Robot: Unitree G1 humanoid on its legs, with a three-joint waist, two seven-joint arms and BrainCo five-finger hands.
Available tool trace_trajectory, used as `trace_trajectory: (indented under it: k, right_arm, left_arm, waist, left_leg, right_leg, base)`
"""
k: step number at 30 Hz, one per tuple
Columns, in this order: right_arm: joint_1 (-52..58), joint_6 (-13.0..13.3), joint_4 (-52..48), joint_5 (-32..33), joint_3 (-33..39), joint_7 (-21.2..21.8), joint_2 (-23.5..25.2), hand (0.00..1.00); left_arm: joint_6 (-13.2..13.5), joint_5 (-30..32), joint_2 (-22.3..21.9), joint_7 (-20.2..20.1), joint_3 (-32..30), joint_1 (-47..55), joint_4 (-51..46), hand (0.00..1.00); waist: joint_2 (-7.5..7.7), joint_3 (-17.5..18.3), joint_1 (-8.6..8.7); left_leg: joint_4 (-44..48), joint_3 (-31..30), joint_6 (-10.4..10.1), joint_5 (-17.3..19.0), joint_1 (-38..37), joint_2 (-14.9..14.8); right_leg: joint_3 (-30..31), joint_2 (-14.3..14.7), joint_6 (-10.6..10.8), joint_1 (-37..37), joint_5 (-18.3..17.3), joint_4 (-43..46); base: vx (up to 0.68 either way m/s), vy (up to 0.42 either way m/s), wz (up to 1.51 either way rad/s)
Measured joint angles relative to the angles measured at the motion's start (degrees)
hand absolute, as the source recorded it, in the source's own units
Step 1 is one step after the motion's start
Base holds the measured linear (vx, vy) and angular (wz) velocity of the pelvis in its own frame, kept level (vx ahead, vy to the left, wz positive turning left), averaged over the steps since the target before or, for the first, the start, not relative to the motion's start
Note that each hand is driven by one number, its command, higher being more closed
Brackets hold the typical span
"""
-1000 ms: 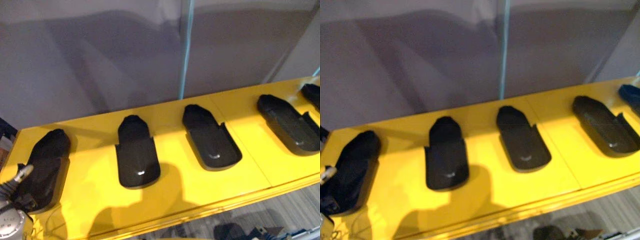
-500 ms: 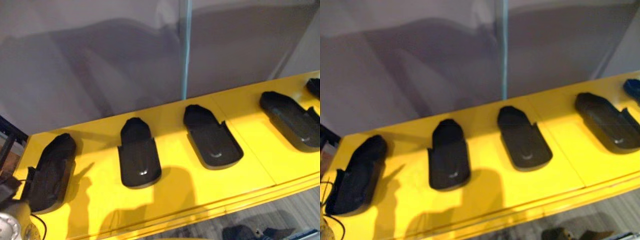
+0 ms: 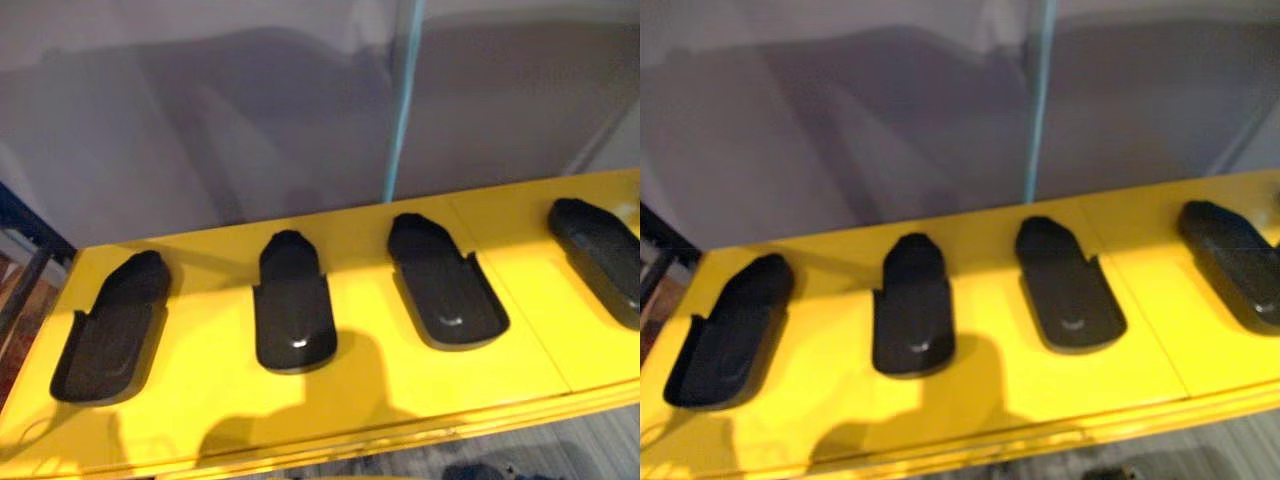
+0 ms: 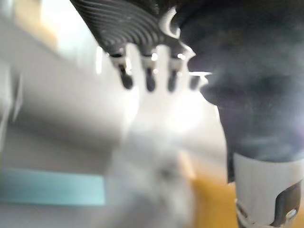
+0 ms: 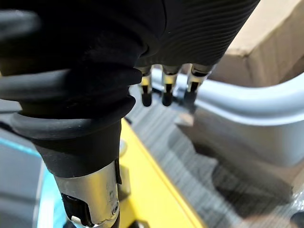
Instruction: Walk over and take plastic housings, then place them on the shelf
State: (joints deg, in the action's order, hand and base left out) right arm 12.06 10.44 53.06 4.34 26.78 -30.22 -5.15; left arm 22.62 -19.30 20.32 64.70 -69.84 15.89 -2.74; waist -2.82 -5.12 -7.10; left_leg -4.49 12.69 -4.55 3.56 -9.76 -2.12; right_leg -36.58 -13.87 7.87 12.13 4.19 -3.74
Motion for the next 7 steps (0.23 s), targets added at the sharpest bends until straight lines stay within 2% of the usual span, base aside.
trace_trajectory:
  k: [3,4,5,6,7]
  right_arm:
    - [-2.06,-0.9,2.85,1.13,-1.05,0.02,0.11,0.0]
    - [-2.28,-1.2,3.13,1.75,-1.05,0.01,0.11,0.0]
    - [-2.45,-1.91,4.07,2.25,-1.01,-0.02,0.07,0.0]
    - [-2.42,-2.19,4.42,2.47,-1.01,-0.03,0.07,0.0]
    - [-2.41,-2.68,5.41,3.66,-0.94,-0.07,0.04,0.0]
  left_arm:
    - [1.31,-8.65,-0.02,0.47,-2.21,0.44,18.76,0.0]
    - [1.4,-10.85,-0.02,0.23,-1.96,0.44,21.6,0.0]
    - [1.74,-14.88,-0.02,-0.37,-1.48,0.39,28.41,0.0]
    - [1.8,-16.55,-0.03,-1.05,-1.36,0.42,31.07,0.0]
    - [1.42,-20.59,-0.06,-3.64,-1.36,0.42,37.27,0.0]
  waist:
    - [0.05,0.12,-0.38]
    - [0.13,0.25,-0.37]
    - [0.58,0.97,-0.14]
    - [0.75,1.14,-0.02]
    - [0.86,1.43,0.15]
  left_leg:
    - [0.0,-0.43,0.0,-0.01,0.18,0.0]
    - [0.0,-0.51,0.01,-0.01,0.33,-0.02]
    - [0.0,-0.78,0.12,-0.11,0.79,-0.06]
    - [0.0,-0.86,0.13,-0.12,0.78,-0.1]
    - [0.0,-0.84,0.13,-0.12,0.76,-0.19]
  right_leg:
    - [-0.89,0.24,-0.14,0.21,-0.09,-0.02]
    - [-1.01,0.28,-0.19,0.16,-0.12,-0.02]
    - [-1.22,0.36,-0.22,-0.08,-0.14,-0.02]
    - [-1.26,0.41,-0.24,-0.03,-0.16,-0.02]
    - [-1.26,0.5,-0.32,0.0,-0.23,-0.02]
  base:
    - [-0.01,-0.009,0.07]
    - [-0.02,-0.022,0.11]
    - [-0.01,-0.017,0.08]
    - [0.0,-0.019,0.06]
    - [0.0,0.0,0.0]
